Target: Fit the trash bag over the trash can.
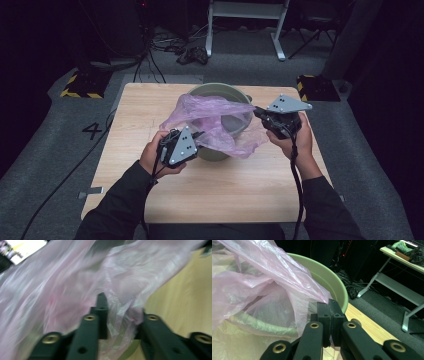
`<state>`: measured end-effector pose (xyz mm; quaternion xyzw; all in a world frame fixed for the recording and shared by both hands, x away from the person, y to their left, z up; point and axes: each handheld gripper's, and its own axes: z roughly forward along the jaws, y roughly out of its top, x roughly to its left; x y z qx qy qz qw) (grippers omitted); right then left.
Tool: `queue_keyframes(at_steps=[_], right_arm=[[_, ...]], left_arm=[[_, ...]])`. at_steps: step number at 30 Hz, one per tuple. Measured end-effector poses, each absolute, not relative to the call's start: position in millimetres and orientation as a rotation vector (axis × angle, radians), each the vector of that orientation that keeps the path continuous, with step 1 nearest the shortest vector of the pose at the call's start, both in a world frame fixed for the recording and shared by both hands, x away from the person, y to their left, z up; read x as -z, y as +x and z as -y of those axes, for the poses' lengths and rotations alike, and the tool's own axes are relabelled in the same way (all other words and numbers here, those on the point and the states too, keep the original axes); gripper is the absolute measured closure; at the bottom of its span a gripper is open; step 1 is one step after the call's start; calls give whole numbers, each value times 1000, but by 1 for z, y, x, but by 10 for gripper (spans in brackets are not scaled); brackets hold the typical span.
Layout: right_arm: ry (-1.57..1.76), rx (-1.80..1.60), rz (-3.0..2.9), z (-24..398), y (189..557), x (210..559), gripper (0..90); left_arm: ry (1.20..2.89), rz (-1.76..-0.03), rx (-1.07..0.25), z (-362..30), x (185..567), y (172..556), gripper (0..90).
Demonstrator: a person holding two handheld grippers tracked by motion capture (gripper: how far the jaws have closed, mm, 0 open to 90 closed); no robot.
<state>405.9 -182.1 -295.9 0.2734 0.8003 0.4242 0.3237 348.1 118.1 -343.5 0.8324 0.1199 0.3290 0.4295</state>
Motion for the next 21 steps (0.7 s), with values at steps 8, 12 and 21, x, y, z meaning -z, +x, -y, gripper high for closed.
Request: queue_keyframes(at_steps=[8, 12, 21], right_arm=[[751, -1091, -2071, 184, 414, 301, 900], [777, -1077, -2067, 184, 421, 310, 900], [835, -1082, -2057, 183, 442, 331, 900]], left_arm=[[2182, -304, -885, -133, 364, 346, 899], [2264, -275, -910, -128, 385, 339, 899], [2271, -384, -864, -141, 407, 359, 898]])
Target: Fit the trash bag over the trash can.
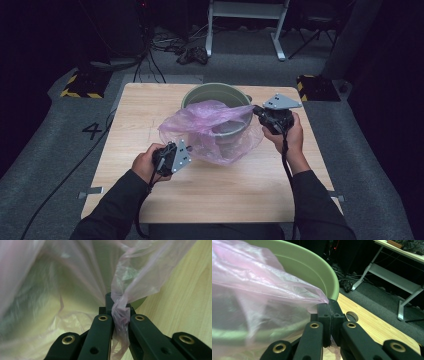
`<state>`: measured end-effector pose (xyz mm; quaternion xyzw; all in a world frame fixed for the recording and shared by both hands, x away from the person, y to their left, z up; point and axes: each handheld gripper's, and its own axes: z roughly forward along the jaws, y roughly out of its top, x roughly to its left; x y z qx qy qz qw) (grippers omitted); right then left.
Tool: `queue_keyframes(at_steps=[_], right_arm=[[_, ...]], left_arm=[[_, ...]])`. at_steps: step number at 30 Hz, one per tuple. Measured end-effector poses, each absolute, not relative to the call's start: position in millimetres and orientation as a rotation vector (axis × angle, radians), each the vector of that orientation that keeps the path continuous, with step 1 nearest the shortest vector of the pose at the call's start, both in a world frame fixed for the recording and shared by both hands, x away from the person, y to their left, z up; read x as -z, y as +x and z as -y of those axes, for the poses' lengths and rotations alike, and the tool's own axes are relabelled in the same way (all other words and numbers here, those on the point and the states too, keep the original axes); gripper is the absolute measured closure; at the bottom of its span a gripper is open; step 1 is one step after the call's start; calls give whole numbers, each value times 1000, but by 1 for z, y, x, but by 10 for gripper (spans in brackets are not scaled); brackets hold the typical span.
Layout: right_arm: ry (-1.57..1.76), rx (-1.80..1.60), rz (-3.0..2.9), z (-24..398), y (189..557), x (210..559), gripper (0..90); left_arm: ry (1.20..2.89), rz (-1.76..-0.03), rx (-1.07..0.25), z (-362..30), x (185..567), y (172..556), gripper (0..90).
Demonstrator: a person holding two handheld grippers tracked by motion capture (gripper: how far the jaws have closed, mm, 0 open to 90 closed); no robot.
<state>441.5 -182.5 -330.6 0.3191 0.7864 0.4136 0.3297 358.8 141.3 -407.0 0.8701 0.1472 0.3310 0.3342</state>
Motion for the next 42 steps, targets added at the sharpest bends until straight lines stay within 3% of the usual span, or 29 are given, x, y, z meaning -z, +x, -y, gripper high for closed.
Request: queue_keyframes(at_steps=[10, 11, 15, 20, 25, 31, 34, 36, 39, 42], right_arm=[[906, -1161, -1956, 190, 458, 347, 900], [911, -1173, -1955, 191, 459, 347, 900], [909, -1177, -1956, 194, 460, 345, 900], [912, -1183, -1947, 196, 461, 341, 900], [917, -1196, -1940, 198, 461, 336, 900], [907, -1198, -1937, 198, 460, 331, 900], [900, -1195, -1938, 197, 461, 329, 900], [896, -1189, -1945, 197, 463, 329, 900], [900, -1204, -1954, 197, 466, 329, 900], [901, -1212, -1964, 198, 471, 329, 900]], left_arm=[[2217, -555, -735, -171, 426, 385, 789], [2204, -556, -715, -174, 425, 383, 749], [2159, -571, -655, -184, 417, 372, 413], [2057, -516, -621, -196, 399, 343, 237], [1899, -501, -576, -212, 376, 326, 221], [1740, -564, -621, -229, 350, 331, 213], [1784, -594, -733, -223, 342, 347, 202], [1815, -594, -735, -219, 341, 365, 199], [1902, -612, -730, -211, 341, 394, 255], [1930, -636, -733, -206, 341, 418, 440]])
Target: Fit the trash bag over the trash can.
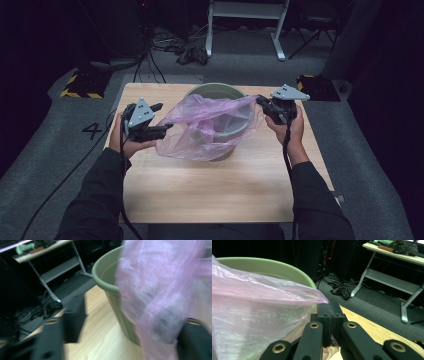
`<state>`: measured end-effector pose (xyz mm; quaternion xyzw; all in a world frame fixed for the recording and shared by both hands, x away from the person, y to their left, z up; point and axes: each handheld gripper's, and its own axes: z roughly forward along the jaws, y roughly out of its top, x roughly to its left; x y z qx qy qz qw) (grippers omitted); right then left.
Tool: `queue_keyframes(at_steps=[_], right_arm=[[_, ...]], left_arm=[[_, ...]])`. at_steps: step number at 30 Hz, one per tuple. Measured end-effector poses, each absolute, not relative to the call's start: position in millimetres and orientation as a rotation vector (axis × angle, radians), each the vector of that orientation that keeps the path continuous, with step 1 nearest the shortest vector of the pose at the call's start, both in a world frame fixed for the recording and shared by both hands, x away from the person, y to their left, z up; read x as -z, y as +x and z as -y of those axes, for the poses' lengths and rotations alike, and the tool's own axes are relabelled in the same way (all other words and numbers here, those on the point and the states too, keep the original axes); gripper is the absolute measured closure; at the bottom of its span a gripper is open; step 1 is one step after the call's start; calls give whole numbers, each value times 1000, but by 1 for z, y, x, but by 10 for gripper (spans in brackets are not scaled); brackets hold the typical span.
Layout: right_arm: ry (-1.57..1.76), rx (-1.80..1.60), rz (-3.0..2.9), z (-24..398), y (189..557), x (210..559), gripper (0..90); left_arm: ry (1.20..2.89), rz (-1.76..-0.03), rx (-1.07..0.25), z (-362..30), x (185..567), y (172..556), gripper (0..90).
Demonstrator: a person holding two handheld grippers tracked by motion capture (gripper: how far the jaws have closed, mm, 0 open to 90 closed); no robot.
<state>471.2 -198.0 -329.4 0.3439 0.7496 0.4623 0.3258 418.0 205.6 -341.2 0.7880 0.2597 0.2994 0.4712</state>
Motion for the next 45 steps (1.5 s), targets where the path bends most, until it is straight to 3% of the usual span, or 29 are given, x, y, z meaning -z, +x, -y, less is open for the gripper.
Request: queue_keyframes(at_steps=[5, 12, 19, 26, 36, 45], right_arm=[[905, -1198, -1979, 197, 482, 329, 900], [978, -1136, -1981, 198, 504, 335, 900], [1061, -1119, -2028, 195, 521, 351, 900], [1137, -1141, -2118, 200, 530, 370, 900], [1111, -1193, -2228, 204, 516, 388, 900], [1051, -1241, -2274, 201, 489, 394, 900]], left_arm=[[1948, -658, -784, -199, 343, 452, 686], [1883, -760, -626, -195, 359, 500, 886], [1805, -898, -480, -187, 384, 531, 889], [1889, -894, -400, -168, 398, 537, 893], [1947, -847, -351, -168, 409, 524, 896], [2015, -714, -359, -163, 408, 485, 897]])
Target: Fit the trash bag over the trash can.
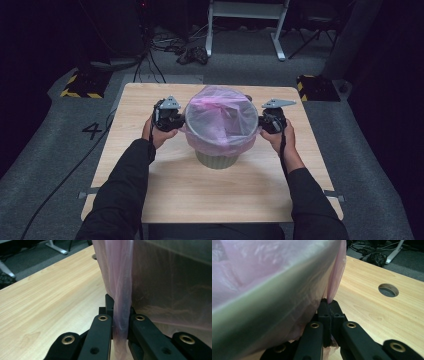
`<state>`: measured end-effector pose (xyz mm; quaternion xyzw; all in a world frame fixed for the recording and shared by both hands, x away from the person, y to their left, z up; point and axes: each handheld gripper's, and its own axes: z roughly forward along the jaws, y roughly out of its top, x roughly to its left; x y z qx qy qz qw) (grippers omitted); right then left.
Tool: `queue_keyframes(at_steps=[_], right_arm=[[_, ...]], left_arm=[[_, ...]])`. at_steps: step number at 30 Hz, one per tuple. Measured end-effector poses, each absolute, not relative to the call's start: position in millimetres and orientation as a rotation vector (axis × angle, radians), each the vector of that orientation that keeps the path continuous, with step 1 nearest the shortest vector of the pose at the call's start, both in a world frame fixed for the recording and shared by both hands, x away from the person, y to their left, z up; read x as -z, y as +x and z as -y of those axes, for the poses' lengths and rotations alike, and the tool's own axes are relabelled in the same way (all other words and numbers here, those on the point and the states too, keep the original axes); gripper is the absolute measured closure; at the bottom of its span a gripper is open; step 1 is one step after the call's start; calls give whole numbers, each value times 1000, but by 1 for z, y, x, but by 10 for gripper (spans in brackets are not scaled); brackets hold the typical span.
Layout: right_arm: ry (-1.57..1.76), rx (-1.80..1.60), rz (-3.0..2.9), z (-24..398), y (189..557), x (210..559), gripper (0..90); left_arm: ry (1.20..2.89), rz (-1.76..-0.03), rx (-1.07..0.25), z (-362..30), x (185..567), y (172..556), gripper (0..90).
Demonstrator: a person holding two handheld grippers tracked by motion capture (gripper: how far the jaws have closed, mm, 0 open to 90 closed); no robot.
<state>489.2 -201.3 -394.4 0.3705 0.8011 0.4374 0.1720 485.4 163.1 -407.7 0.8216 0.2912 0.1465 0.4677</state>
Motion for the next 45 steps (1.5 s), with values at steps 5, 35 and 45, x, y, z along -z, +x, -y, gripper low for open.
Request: queue_keyframes(at_steps=[5, 35, 45], right_arm=[[1040, -1307, -2289, 212, 468, 399, 900], [1087, -1376, -2176, 236, 474, 389, 900], [1149, -1239, -2286, 225, 484, 410, 900]], left_arm=[[2028, -638, -330, -162, 409, 459, 898], [1957, -709, -396, -153, 387, 481, 849], [2055, -750, -298, -138, 412, 495, 877]])
